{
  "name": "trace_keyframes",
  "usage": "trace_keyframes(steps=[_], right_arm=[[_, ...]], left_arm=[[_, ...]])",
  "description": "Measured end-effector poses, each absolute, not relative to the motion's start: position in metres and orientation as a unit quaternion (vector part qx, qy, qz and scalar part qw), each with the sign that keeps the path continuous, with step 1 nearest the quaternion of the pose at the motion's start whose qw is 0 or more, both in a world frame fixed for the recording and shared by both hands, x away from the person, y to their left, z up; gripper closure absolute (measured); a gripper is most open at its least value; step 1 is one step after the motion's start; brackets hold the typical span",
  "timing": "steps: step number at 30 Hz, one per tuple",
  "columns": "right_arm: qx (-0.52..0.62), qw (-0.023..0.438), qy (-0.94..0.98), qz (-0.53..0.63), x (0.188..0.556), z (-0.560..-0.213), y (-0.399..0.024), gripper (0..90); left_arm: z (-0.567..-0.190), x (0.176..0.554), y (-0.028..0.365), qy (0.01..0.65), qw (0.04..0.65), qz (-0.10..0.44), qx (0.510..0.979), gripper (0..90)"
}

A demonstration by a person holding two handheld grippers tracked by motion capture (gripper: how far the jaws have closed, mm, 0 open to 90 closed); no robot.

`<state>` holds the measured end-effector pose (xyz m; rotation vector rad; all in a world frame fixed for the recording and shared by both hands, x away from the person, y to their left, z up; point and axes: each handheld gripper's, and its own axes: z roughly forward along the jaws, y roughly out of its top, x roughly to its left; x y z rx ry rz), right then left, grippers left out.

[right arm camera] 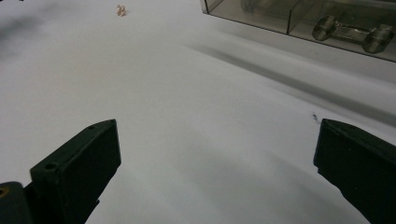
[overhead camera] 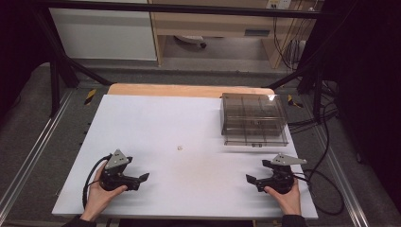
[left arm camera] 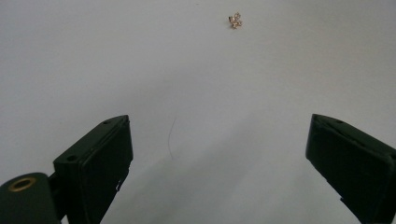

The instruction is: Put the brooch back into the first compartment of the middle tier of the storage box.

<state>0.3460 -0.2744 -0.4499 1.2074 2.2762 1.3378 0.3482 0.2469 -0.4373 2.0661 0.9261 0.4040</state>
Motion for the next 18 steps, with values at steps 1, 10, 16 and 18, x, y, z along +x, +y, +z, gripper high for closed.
trace_keyframes(steps=[1,10,16,18], right_arm=[[0.413,0.119,0.778,0.458,0.346,-0.45,-0.274,1.0],[0.412,0.118,0.781,0.455,0.346,-0.45,-0.274,1.0],[0.41,0.118,0.782,0.454,0.346,-0.45,-0.274,1.0],[0.41,0.118,0.783,0.453,0.346,-0.45,-0.274,1.0]], left_arm=[[-0.437,0.349,0.245,0.366,0.407,0.16,0.822,7.1],[-0.431,0.358,0.227,0.355,0.406,0.158,0.827,7.7],[-0.429,0.366,0.216,0.352,0.41,0.154,0.827,7.9],[-0.427,0.37,0.212,0.35,0.41,0.155,0.828,7.9]])
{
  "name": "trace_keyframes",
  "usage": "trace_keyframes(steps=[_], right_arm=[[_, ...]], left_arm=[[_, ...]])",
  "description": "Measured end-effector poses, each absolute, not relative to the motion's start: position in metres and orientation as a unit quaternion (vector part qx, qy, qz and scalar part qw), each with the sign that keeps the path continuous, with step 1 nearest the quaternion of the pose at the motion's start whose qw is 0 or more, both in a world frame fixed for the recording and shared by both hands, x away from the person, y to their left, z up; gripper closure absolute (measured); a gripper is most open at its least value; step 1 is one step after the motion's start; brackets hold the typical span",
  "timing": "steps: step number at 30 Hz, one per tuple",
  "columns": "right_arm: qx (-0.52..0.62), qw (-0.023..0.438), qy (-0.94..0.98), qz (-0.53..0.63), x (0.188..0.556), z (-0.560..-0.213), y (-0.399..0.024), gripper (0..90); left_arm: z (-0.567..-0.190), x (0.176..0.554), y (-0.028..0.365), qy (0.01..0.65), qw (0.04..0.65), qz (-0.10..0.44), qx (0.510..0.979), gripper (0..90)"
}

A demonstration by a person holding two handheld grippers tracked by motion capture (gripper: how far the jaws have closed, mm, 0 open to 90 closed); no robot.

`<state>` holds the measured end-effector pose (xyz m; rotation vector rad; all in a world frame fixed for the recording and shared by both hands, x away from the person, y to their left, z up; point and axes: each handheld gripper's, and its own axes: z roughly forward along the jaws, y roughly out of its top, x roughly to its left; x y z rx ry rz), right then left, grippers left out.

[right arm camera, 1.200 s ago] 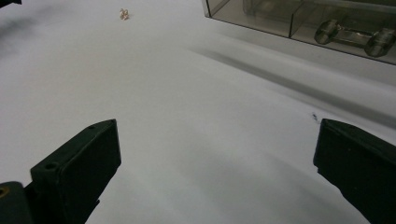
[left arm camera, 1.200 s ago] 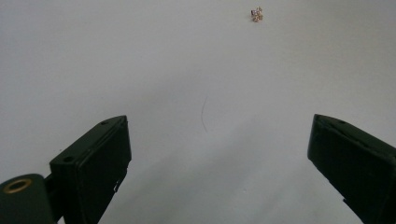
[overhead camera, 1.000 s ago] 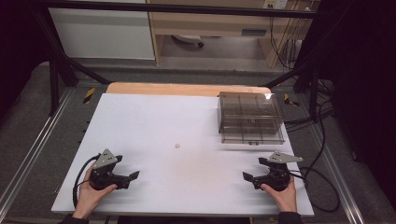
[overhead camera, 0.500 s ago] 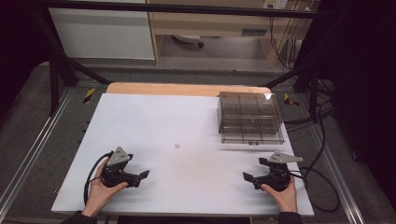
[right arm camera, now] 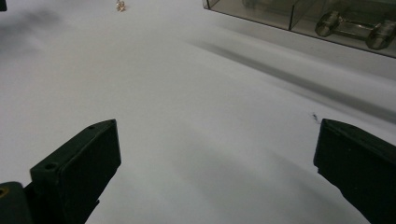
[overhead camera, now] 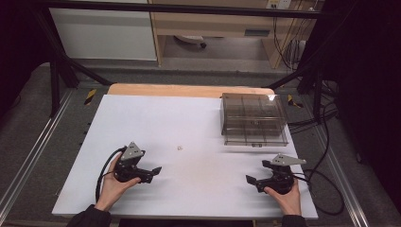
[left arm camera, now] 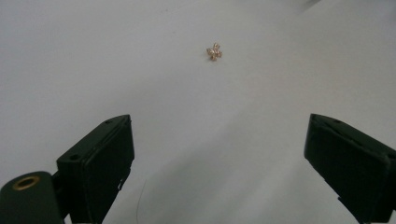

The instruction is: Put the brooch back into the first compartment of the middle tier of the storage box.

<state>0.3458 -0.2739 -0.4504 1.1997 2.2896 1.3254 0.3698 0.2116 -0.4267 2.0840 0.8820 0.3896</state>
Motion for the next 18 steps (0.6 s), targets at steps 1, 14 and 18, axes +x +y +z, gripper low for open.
trace_keyframes(steps=[1,14,18], right_arm=[[0.41,0.119,0.783,0.453,0.346,-0.45,-0.274,1.0],[0.409,0.121,0.785,0.449,0.346,-0.451,-0.274,0.7],[0.41,0.121,0.785,0.449,0.346,-0.451,-0.273,0.7]], left_arm=[[-0.426,0.371,0.21,0.35,0.411,0.154,0.827,8.0],[-0.424,0.385,0.196,0.353,0.407,0.157,0.828,9.1],[-0.423,0.389,0.192,0.355,0.405,0.159,0.827,9.7]])
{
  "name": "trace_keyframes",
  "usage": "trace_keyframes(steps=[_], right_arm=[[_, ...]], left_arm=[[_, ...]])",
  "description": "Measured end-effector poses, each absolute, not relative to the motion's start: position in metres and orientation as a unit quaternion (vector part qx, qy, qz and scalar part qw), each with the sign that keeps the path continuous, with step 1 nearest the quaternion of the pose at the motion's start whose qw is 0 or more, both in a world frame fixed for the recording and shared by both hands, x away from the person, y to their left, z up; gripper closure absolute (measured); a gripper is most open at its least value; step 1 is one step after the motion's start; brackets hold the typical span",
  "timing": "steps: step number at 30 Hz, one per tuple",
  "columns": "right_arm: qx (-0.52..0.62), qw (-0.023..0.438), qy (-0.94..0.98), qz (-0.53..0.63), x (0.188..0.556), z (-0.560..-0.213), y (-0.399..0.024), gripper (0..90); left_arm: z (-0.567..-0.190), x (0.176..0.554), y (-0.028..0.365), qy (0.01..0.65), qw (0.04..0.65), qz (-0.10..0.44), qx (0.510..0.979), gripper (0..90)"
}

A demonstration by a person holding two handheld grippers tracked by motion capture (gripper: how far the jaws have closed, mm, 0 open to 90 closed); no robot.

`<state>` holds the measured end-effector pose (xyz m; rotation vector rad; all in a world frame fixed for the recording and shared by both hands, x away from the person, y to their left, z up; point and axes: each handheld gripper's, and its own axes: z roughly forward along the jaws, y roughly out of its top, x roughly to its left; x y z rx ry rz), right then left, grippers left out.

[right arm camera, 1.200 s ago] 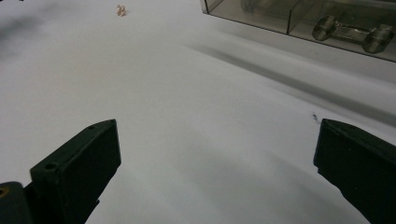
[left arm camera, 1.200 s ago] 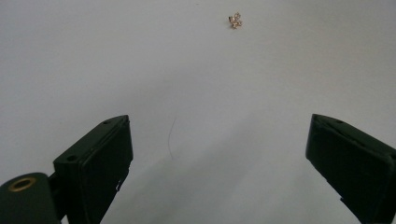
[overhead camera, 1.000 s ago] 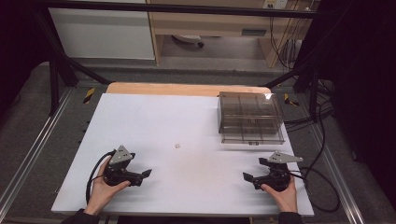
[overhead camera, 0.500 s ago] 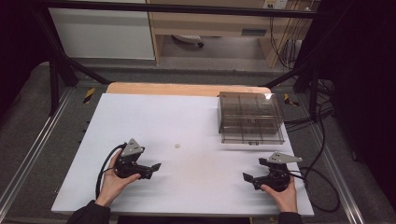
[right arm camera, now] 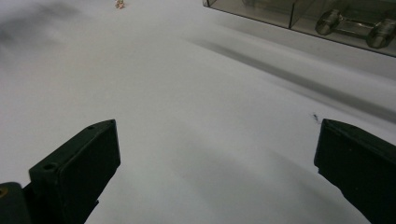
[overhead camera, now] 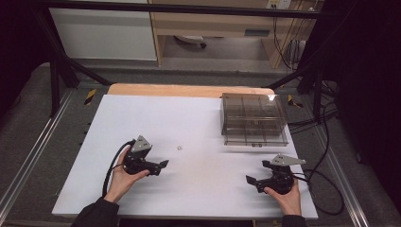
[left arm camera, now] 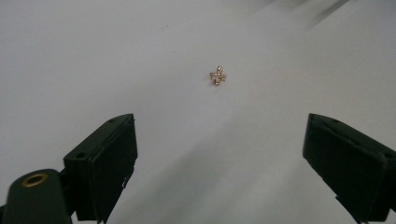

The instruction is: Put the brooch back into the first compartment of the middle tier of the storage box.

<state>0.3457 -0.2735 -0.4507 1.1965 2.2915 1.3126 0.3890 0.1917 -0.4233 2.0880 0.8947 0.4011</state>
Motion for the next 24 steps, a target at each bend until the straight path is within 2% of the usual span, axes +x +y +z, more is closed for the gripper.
trace_keyframes(steps=[24], right_arm=[[0.408,0.123,0.787,0.447,0.346,-0.451,-0.274,0.7]], left_arm=[[-0.416,0.418,0.156,0.361,0.383,0.167,0.834,14.0]])
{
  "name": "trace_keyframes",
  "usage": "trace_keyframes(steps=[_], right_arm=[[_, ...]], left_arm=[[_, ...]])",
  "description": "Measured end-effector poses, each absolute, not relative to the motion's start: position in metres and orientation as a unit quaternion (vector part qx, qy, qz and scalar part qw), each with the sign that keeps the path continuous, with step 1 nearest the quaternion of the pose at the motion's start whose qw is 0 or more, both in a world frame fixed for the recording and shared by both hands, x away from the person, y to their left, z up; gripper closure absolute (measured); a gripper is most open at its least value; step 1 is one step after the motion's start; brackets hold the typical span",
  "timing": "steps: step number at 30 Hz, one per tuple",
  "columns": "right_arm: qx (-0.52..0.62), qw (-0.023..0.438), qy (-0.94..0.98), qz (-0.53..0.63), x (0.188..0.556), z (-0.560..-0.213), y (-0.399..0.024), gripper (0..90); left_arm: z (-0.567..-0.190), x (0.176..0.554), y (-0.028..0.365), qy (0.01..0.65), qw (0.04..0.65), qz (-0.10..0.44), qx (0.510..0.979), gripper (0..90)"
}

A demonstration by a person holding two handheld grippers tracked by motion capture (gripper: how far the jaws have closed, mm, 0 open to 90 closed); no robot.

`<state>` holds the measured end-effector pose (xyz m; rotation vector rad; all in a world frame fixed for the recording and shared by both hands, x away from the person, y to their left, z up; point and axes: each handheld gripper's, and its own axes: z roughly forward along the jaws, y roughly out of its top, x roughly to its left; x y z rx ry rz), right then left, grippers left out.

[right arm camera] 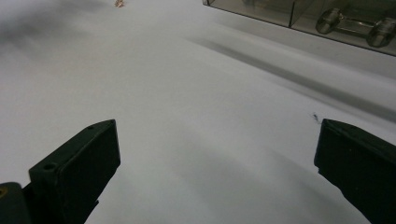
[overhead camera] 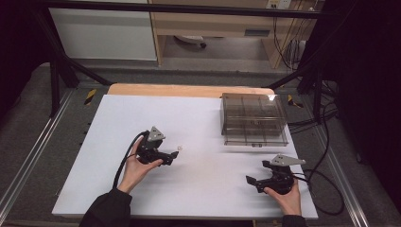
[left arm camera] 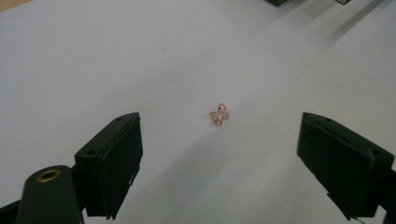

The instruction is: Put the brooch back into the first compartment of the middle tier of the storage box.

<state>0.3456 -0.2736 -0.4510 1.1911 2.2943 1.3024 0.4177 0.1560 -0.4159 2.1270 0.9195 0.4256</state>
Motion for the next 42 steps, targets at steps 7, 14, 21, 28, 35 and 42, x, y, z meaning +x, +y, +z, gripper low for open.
trace_keyframes(steps=[7,14,21,28,35,42], right_arm=[[0.409,0.123,0.787,0.446,0.346,-0.451,-0.274,0.7],[0.408,0.124,0.786,0.446,0.346,-0.451,-0.274,0.7],[0.409,0.122,0.787,0.446,0.345,-0.451,-0.273,0.7],[0.41,0.123,0.787,0.445,0.345,-0.451,-0.273,0.7],[0.409,0.122,0.786,0.446,0.345,-0.451,-0.273,0.7],[0.409,0.122,0.787,0.446,0.345,-0.451,-0.273,0.7]], left_arm=[[-0.419,0.426,0.147,0.368,0.379,0.164,0.833,16.7],[-0.426,0.435,0.143,0.384,0.376,0.164,0.828,24.1],[-0.434,0.442,0.138,0.393,0.367,0.162,0.827,33.2],[-0.44,0.447,0.134,0.39,0.362,0.163,0.831,43.3],[-0.442,0.449,0.128,0.384,0.363,0.156,0.834,52.4],[-0.446,0.451,0.126,0.383,0.36,0.141,0.839,62.7]])
